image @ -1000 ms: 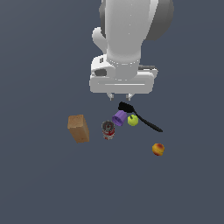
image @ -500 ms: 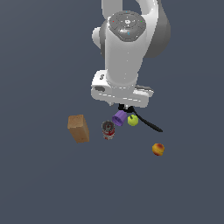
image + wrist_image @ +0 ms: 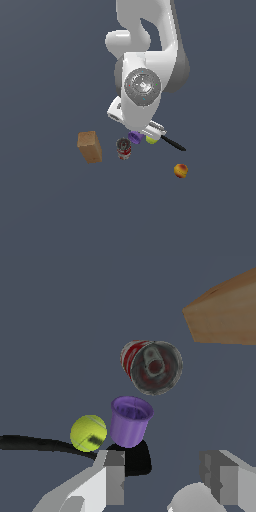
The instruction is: Pick up a designated object from a clutter of objects.
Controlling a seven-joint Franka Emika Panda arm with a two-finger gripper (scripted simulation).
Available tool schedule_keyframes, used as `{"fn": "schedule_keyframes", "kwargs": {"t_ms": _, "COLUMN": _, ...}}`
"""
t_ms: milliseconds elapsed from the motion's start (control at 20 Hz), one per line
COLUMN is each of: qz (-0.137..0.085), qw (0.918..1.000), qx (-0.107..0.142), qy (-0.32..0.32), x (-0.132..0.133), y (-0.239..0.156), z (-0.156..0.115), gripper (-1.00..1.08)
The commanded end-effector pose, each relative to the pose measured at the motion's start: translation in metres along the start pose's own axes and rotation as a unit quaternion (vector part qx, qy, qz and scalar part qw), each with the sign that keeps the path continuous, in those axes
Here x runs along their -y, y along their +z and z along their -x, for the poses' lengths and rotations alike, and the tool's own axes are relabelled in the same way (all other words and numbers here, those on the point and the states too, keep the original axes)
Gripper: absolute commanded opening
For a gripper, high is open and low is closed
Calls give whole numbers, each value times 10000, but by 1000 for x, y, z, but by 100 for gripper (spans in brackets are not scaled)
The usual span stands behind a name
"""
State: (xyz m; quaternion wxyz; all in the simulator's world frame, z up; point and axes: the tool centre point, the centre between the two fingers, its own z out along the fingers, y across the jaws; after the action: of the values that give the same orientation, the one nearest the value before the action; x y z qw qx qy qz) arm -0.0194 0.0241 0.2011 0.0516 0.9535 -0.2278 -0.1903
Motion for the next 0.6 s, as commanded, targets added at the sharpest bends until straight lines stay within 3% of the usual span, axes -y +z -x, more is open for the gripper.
{"fn": "schedule_keyframes", "kwargs": {"t_ms": 0, "qz": 147, "qw": 9991, "qx": 219, "qy": 344, "x": 0, "y": 16, "z": -2, "gripper": 28}}
{"fn": "schedule_keyframes", "kwargs": {"t_ms": 250, "qz": 484, "qw": 9918, "qx": 612, "qy": 1015, "x": -1, "y": 46, "z": -4, "gripper": 28}}
{"fn": "schedule_keyframes", "kwargs": {"t_ms": 550, "qz": 960, "qw": 9738, "qx": 1004, "qy": 1800, "x": -4, "y": 82, "z": -4, "gripper": 28}}
